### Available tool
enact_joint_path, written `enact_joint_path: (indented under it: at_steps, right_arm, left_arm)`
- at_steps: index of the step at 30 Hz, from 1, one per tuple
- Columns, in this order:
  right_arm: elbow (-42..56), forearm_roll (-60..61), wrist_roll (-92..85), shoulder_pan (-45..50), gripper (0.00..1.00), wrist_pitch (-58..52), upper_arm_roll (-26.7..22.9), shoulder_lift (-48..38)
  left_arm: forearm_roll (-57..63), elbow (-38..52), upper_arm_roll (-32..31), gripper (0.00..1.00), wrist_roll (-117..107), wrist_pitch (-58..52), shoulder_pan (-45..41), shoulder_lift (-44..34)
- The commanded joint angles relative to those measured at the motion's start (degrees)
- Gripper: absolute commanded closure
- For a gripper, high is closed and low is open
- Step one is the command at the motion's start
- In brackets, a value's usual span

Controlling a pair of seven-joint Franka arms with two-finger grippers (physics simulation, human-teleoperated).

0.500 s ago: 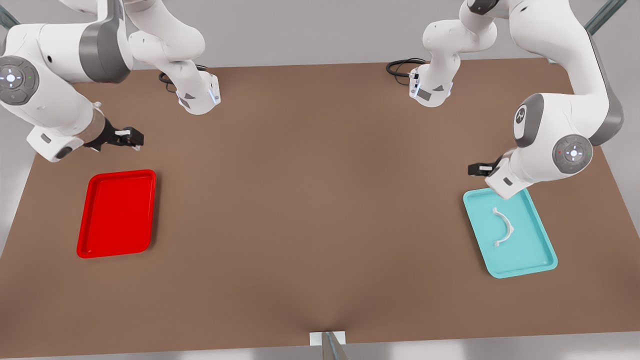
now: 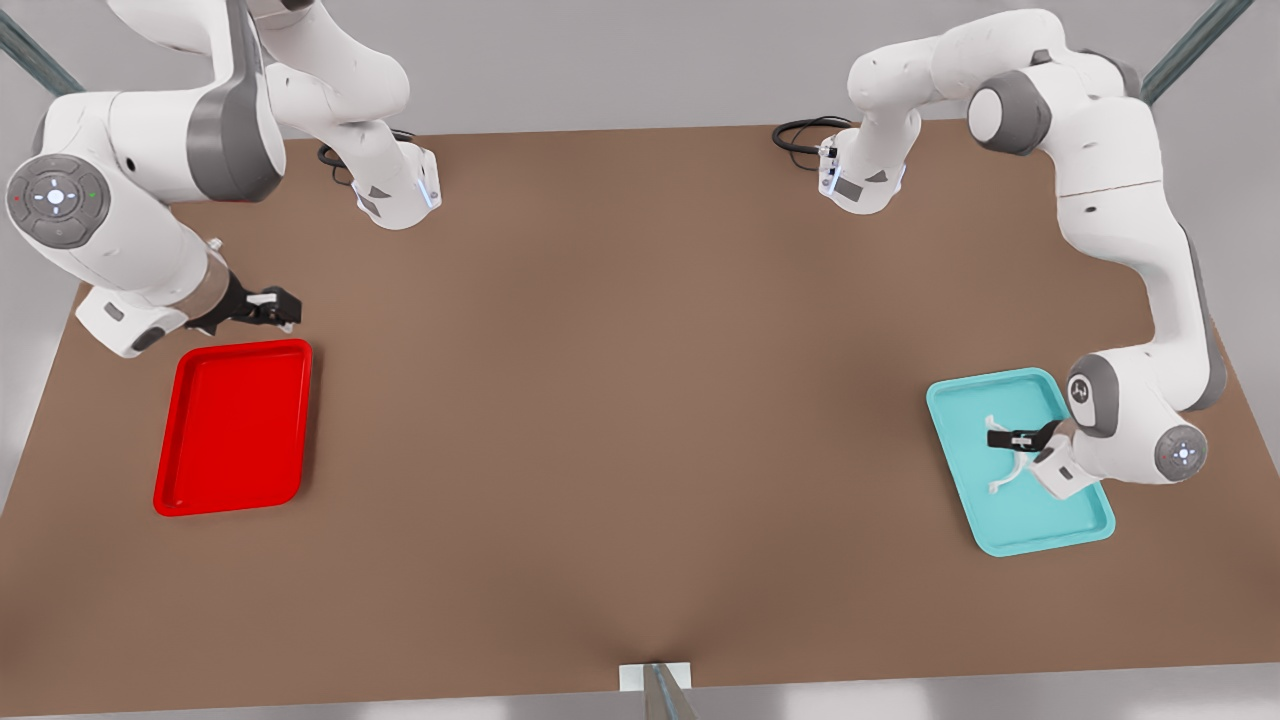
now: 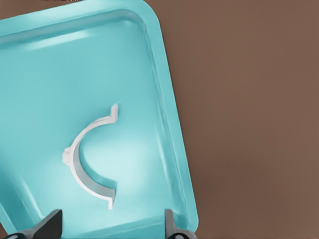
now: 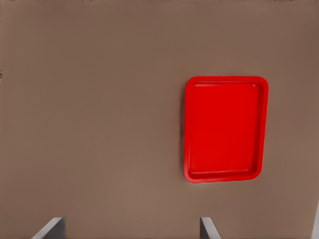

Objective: Take the drainage pipe clamp from the left arm, pass it to the right arm, and place it in the plate on the right side

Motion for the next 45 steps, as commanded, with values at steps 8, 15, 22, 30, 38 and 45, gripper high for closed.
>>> enact_joint_path:
  at_steps: [8, 15, 22, 30, 38, 45]
  right_arm:
    - [-0.2, 0.2, 0.3, -0.2, 0.0, 2.3, 0.0, -0.1]
    - [-0.3, 0.0, 0.3, -0.2, 0.0, 2.5, 0.0, 0.1]
    - [-0.7, 0.0, 0.3, -0.1, 0.0, 2.5, 0.0, 0.1]
    - [-0.7, 0.1, -0.5, -0.1, 0.0, 2.5, 0.0, 0.5]
    - [-1.1, 0.0, -0.9, -0.1, 0.0, 2.4, 0.0, 0.5]
    - [-1.1, 0.0, -1.0, -0.1, 0.0, 2.4, 0.0, 0.5]
  left_arm:
    - [0.0, 0.0, 0.8, 0.0, 59.8, 13.3, 0.4, 4.4]
    - [-0.1, -3.8, 2.3, 0.0, 60.2, 26.1, 1.4, 6.0]
    - [-0.2, -6.0, 2.3, 0.35, 60.2, 26.3, 1.1, 5.8]
    - [-0.3, -6.0, 2.3, 0.49, 60.3, 22.9, 0.9, 5.6]
    - [-0.3, -5.9, 2.3, 0.55, 60.2, 22.8, 0.7, 5.6]
    - [-0.4, -5.9, 2.3, 0.58, 60.1, 22.8, 0.8, 5.6]
